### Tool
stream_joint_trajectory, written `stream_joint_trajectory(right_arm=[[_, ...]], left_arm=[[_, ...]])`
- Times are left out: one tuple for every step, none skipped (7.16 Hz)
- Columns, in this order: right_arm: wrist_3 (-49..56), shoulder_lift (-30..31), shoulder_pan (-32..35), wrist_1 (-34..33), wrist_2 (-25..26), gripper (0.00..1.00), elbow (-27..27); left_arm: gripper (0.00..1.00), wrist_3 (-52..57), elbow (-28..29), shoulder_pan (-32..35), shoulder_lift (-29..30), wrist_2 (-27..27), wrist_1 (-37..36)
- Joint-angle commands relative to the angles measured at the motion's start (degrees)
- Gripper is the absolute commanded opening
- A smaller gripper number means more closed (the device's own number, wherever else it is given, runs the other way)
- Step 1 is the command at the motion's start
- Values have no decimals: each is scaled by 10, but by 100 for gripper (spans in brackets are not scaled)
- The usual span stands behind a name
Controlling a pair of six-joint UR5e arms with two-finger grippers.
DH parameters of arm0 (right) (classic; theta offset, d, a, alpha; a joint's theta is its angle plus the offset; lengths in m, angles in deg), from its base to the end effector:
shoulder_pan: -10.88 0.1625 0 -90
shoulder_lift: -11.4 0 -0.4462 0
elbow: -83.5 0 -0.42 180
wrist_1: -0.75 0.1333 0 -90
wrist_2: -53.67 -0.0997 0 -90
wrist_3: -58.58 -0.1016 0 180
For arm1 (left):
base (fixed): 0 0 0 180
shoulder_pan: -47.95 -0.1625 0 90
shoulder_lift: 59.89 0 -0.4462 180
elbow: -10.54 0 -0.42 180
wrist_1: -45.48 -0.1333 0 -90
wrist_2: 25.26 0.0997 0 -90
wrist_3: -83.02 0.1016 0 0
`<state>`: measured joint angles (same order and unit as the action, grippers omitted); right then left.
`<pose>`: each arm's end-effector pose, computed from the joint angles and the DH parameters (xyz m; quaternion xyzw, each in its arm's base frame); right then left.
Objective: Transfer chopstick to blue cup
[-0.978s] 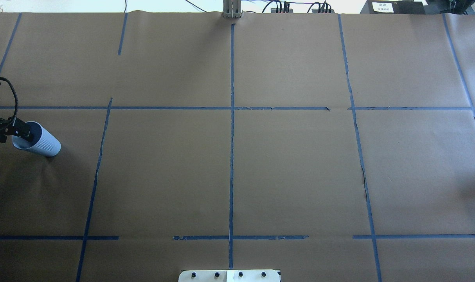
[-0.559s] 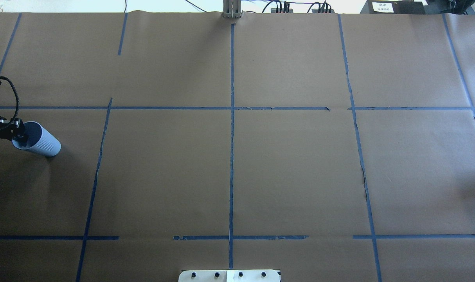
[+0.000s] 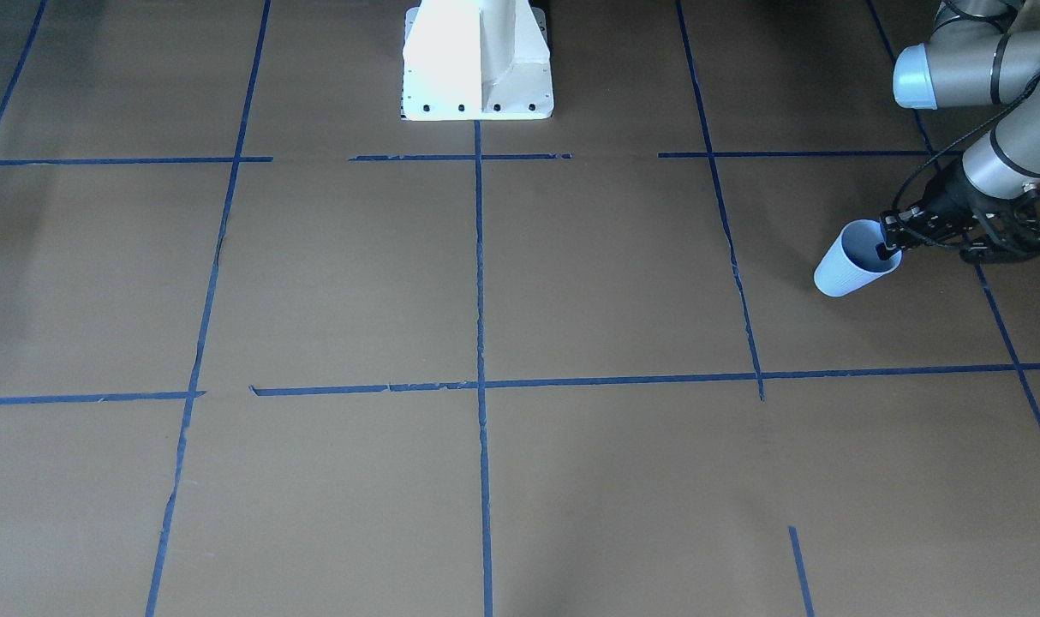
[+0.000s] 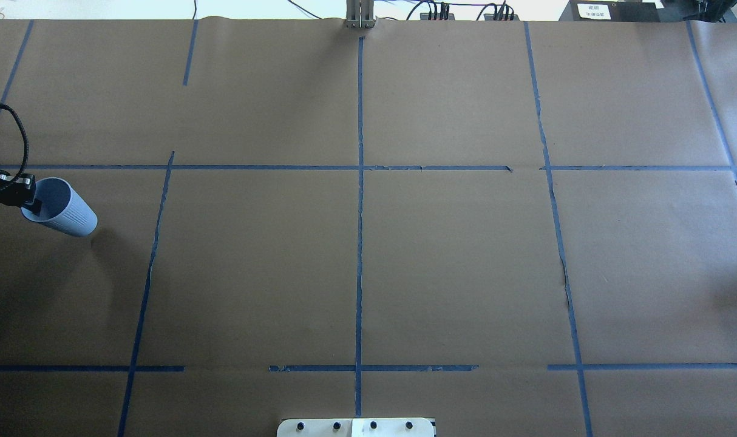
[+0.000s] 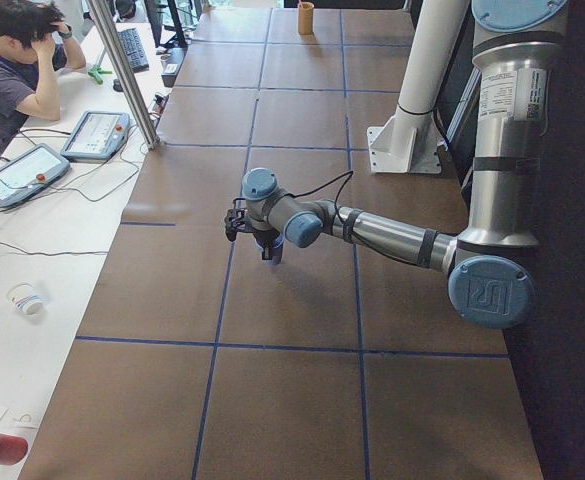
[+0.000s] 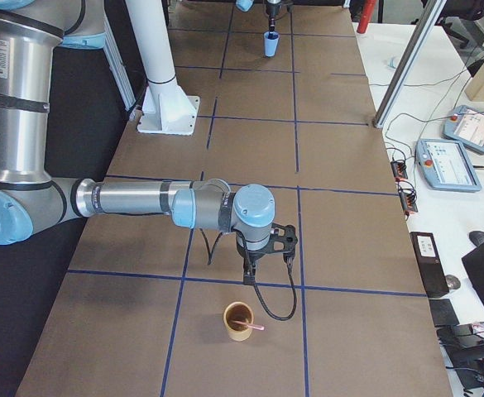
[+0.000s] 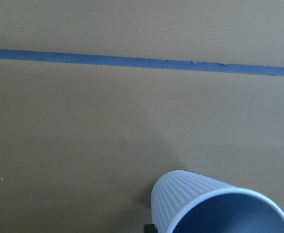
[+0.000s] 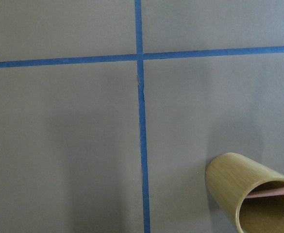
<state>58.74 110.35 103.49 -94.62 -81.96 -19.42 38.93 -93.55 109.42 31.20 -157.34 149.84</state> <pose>0.0810 -0.4443 0.6477 -0.0019 -0.3879 0.0244 0.9214 0.1995 -0.5036 0.5151 -0.0138 0.4206 -0.0315 0.9066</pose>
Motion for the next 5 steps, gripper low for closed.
stream_joint_trajectory(right_arm=[[0,-3,0,0,-2,100,-1],[-1,-3,0,0,-1,100,-1],[0,-3,0,0,-1,100,-2],[-1,-3,0,0,-1,100,-2],[0,-3,0,0,-1,100,-2]], left_arm=[[1,-1,-71,6,78,-3,-172],[1,-45,-88,-1,157,-4,-262],[2,-128,-89,-32,241,-5,-316],[2,-229,-78,-104,288,0,-315],[2,-304,-47,-160,345,10,-309]])
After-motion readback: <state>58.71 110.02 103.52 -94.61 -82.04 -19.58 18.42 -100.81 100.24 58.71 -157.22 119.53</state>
